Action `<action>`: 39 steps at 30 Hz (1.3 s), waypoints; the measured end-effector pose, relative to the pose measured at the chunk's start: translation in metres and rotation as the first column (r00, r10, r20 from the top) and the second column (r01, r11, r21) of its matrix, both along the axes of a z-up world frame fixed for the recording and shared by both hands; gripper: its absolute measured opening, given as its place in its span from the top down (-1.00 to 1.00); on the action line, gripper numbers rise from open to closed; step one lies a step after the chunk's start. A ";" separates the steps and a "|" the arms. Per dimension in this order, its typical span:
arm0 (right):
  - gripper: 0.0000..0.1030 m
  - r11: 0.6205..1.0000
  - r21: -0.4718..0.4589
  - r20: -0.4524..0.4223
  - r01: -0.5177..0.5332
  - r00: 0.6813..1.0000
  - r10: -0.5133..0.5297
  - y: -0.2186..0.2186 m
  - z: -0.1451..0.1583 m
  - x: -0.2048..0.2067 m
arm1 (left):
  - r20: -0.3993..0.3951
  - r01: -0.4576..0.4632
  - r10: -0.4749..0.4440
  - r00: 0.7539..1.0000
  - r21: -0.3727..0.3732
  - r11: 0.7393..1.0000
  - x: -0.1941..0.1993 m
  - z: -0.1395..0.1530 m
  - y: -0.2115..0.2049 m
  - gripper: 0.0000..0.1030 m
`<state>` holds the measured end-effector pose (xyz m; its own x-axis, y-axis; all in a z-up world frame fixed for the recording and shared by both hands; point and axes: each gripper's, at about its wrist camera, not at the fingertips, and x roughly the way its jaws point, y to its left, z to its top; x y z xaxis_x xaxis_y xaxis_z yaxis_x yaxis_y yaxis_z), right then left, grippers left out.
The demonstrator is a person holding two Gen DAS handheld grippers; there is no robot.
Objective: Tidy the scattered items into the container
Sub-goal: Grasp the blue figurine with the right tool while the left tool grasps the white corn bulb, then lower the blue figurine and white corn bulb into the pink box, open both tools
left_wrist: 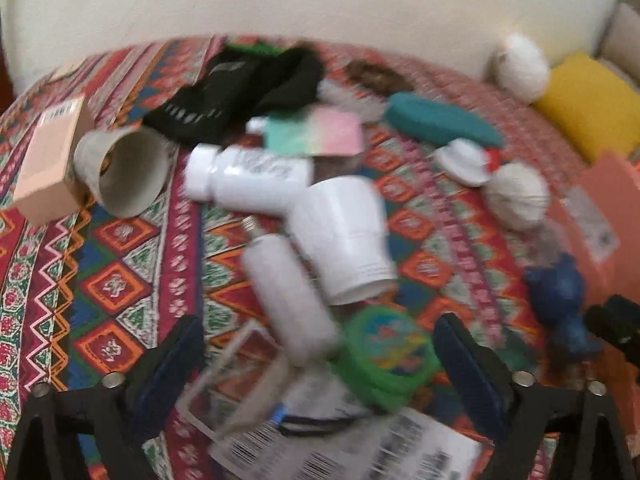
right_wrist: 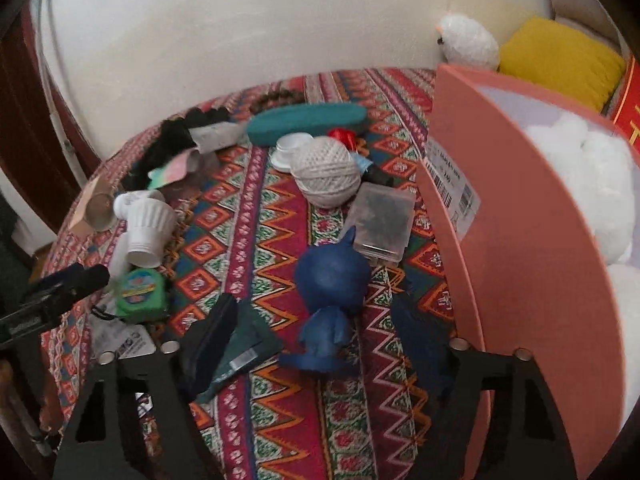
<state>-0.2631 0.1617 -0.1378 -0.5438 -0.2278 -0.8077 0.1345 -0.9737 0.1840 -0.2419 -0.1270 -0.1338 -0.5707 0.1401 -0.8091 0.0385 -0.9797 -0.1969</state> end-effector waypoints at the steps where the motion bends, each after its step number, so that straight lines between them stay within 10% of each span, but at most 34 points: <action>1: -0.44 1.000 -0.011 0.018 0.004 1.000 -0.003 0.001 -0.004 -0.004 | 0.018 -0.003 0.003 1.000 -0.005 1.000 -0.004 -0.005 -0.001 -0.58; 12: -0.13 0.999 -0.027 0.143 -0.018 0.989 0.022 0.000 -0.046 -0.027 | 0.056 -0.055 0.056 0.997 -0.013 0.998 -0.030 -0.025 -0.017 0.45; 15: 0.21 0.999 -0.012 0.135 -0.030 0.990 0.032 -0.003 -0.046 -0.026 | 0.054 -0.056 0.057 0.997 -0.015 0.998 -0.029 -0.022 -0.018 0.46; 27: 0.23 0.987 -0.125 0.105 -0.103 0.988 0.116 -0.015 -0.019 0.000 | -0.091 -0.068 0.068 0.994 0.000 0.998 0.053 0.042 -0.032 0.46; 39: 0.23 0.956 -0.200 -0.113 -0.215 0.974 0.195 -0.018 0.058 0.068 | -0.279 -0.005 0.026 0.960 0.076 0.997 0.096 0.110 -0.009 0.46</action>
